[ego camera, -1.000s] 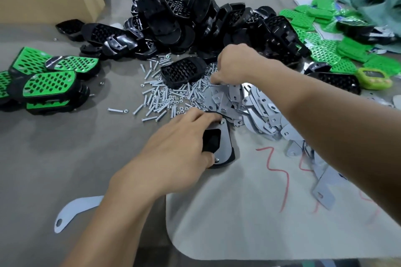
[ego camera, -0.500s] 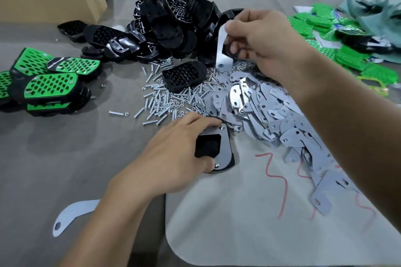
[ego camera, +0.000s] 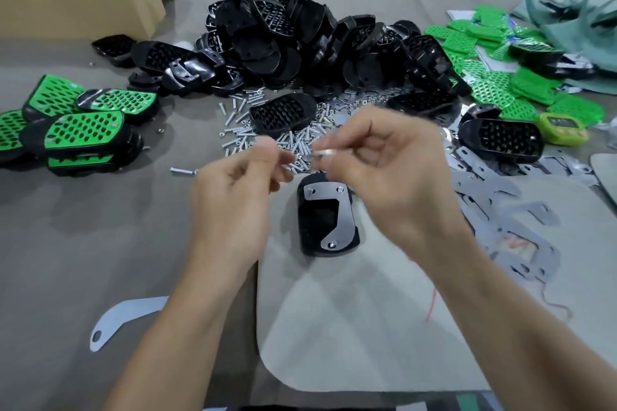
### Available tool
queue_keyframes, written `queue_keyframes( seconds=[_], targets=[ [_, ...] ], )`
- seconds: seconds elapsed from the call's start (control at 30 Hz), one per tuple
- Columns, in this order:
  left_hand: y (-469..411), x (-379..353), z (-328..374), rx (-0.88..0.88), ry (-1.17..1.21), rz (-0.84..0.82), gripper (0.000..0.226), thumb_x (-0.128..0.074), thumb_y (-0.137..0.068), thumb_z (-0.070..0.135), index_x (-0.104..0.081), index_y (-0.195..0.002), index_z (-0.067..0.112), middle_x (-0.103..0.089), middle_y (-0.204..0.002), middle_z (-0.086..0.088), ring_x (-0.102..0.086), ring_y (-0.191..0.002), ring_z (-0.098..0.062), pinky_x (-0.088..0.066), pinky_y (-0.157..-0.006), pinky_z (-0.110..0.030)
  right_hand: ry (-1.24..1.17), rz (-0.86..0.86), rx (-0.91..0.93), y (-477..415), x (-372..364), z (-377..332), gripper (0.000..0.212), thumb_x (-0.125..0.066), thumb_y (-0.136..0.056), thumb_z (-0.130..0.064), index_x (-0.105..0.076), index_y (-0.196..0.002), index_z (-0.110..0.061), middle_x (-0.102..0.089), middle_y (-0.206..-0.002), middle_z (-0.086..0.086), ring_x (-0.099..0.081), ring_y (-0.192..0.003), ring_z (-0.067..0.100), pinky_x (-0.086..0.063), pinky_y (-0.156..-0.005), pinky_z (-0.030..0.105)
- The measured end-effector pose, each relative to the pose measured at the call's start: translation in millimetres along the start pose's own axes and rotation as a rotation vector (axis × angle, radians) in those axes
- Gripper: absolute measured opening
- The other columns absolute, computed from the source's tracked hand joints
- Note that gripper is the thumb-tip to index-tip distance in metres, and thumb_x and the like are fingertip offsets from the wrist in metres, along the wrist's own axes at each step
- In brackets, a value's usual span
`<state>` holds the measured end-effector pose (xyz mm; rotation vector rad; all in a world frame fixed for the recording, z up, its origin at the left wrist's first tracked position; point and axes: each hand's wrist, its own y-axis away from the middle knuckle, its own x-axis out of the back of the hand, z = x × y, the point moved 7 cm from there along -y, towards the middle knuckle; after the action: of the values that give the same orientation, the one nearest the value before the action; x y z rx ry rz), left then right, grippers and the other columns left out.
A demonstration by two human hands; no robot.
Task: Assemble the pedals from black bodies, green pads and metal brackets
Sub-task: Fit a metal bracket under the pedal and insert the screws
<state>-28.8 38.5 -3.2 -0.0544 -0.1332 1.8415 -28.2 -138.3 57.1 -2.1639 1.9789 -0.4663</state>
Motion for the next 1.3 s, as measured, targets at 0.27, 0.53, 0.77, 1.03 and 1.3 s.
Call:
queue_keyframes(
  seconds=[0.27,0.53,0.77,1.03,1.3],
  targets=[
    [2,-6,-27,0.123,-0.121,-0.132,0.026,-0.072,-0.091,0.012,-0.083,-0.089,0.036,-0.079,-0.085,0.012,-0.066,-0.077,-0.003,-0.055,-0.082,-0.033,0.551,0.175,0.293,71,-16,27,0.020,-0.077,-0.081,-0.006,-0.069,-0.084,-0.024,-0.071,-0.102,-0.013,-0.067,-0.085,0.001,-0.053,-0.076,0.023],
    [6,-9,-33,0.104,-0.176,-0.151,0.024,-0.067,-0.077,0.034,-0.079,-0.087,0.052,-0.079,-0.088,0.015,-0.072,-0.088,-0.006,-0.056,-0.085,-0.031,0.411,0.237,0.366,70,-13,23,0.016,-0.075,-0.084,0.004,-0.075,-0.084,-0.012,-0.076,-0.100,-0.008,-0.073,-0.096,0.011,-0.059,-0.081,0.036],
    [11,-9,-20,-0.111,-0.400,-0.128,0.034,-0.065,-0.079,0.028,-0.074,-0.086,0.060,-0.072,-0.099,0.029,-0.062,-0.110,-0.002,-0.052,-0.094,-0.033,0.406,0.254,0.416,70,-13,19,0.022,-0.076,-0.084,0.006,-0.071,-0.088,-0.016,-0.075,-0.104,-0.008,-0.071,-0.099,0.002,-0.055,-0.084,0.018],
    [9,-5,-35,0.002,-0.373,-0.147,0.031,-0.067,-0.072,0.031,-0.077,-0.094,0.051,-0.072,-0.090,0.012,-0.068,-0.081,-0.004,-0.055,-0.071,-0.034,0.340,0.173,0.356,67,-22,30,0.013,-0.076,-0.084,0.004,-0.074,-0.084,-0.008,-0.076,-0.104,-0.006,-0.072,-0.101,0.003,-0.059,-0.082,0.024],
    [10,-6,-31,-0.049,-0.454,-0.144,0.030,-0.064,-0.088,0.029,-0.073,-0.102,0.054,-0.071,-0.100,0.025,-0.061,-0.111,-0.003,-0.049,-0.094,-0.030,0.255,0.131,0.099,59,-16,47,0.023,-0.075,-0.080,-0.001,-0.070,-0.080,-0.023,-0.072,-0.106,-0.029,-0.071,-0.089,-0.006,-0.053,-0.075,0.011]
  ],
)
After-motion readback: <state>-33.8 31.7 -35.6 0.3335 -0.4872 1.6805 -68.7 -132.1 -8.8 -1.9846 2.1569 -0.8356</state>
